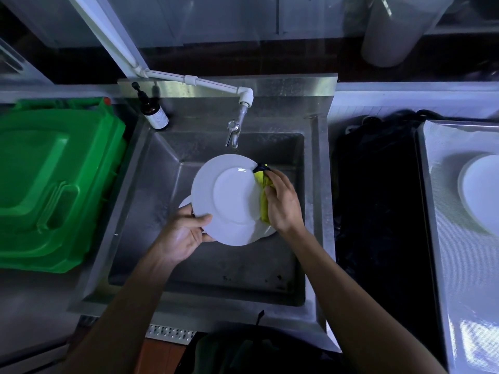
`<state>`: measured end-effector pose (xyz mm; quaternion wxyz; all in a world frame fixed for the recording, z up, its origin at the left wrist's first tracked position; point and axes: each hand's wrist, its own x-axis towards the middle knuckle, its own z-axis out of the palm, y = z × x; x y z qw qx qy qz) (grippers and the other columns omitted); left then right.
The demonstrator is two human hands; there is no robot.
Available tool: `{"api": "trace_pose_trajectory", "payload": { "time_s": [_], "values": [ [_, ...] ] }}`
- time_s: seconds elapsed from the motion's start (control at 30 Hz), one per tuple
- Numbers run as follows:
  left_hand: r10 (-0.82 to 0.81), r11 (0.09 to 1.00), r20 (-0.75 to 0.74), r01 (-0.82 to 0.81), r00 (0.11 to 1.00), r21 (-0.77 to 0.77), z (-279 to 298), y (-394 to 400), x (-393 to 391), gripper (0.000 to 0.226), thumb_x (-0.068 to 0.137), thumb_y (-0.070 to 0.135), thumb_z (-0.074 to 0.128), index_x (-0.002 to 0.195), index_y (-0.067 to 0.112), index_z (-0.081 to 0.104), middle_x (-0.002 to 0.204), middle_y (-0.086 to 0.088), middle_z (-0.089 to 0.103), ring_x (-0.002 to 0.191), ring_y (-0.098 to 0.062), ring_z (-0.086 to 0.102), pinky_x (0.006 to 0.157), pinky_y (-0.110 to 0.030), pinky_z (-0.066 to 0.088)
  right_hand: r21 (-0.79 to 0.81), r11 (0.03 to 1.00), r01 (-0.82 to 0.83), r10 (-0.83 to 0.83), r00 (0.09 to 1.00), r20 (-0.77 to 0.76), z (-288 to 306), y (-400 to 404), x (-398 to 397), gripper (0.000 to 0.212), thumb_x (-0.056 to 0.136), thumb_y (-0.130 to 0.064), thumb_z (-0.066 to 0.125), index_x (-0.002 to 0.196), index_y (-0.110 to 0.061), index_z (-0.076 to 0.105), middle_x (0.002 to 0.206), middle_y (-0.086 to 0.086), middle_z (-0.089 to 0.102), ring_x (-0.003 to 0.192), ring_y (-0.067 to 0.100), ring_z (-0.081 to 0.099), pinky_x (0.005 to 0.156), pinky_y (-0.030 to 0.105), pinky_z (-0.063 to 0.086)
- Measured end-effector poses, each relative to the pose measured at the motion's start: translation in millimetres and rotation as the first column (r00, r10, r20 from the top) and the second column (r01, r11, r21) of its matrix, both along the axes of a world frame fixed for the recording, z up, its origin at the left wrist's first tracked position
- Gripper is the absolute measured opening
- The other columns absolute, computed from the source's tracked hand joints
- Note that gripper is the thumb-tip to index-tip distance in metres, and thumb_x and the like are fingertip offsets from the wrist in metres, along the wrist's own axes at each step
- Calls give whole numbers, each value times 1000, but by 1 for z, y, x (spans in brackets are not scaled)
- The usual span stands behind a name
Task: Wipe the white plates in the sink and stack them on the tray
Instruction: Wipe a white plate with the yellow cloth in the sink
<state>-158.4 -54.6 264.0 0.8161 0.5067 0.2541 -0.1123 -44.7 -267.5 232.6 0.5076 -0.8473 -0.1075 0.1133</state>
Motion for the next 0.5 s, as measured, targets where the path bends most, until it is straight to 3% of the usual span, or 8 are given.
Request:
{"api": "trace_pose_trajectory", "payload": {
  "time_s": [0.2,0.5],
  "values": [
    [-111,990,-52,115,992,81,2,-3,0,35,77,3,66,110,11,76,121,-20,71,109,-41,69,74,-54,61,-48,998,-37,40,998,47,9,4,13,41,106,-21,42,146,-20,49,152,-3,44,137,21,40,114,35,33],
    [-164,982,-59,168,985,90,-2,-19,1,35,78,2,68,111,9,75,115,-20,73,102,-39,72,71,-48,61,-216,959,-185,235,944,233,24,22,2,42,103,-17,45,144,-19,51,153,1,43,130,31,44,106,48,38]
  ]
}}
